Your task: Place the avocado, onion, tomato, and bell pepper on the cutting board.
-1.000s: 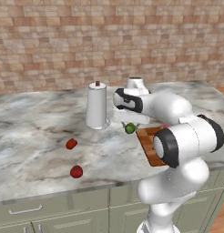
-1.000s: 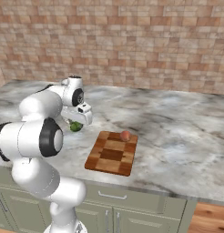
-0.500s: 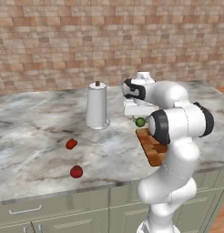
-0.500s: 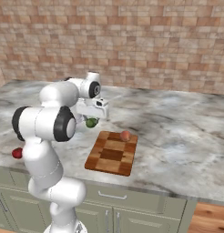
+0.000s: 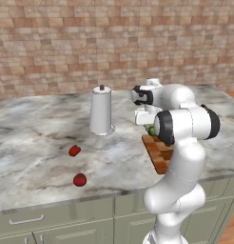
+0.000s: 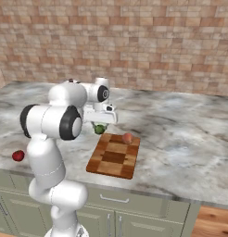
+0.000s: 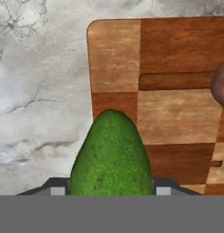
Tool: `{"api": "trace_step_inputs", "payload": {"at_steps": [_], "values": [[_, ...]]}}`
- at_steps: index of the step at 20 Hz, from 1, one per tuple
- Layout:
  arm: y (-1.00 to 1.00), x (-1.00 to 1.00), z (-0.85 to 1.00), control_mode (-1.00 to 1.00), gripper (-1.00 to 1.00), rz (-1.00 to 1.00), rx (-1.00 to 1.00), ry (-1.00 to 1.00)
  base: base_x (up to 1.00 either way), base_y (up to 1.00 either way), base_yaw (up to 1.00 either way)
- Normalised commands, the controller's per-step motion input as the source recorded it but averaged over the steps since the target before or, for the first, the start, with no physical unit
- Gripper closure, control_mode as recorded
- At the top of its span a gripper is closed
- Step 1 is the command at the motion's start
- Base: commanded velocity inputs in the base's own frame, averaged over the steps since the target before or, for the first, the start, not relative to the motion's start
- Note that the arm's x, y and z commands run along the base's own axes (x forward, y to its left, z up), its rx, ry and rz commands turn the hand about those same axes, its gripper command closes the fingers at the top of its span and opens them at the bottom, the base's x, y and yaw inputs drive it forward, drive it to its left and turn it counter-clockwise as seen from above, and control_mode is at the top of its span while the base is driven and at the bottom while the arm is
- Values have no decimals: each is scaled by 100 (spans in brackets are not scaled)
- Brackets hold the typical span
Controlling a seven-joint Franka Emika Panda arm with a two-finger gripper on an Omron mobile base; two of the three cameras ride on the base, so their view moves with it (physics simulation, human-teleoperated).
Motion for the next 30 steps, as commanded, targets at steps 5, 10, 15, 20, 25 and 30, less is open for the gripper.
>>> {"api": "trace_step_inputs", "payload": {"at_steps": [5,10,15,20,25,30], "values": [[-27,1,-24,-100,100,10,0,0,0,0,0],[-28,32,-3,-100,100,10,0,-3,0,0,0],[-20,24,-3,-100,100,9,0,-1,0,0,0],[-2,3,-39,-100,100,8,0,0,0,0,0],[0,6,-31,-100,100,5,1,-1,0,0,0],[0,5,-14,-100,100,4,4,-4,0,0,0]]}}
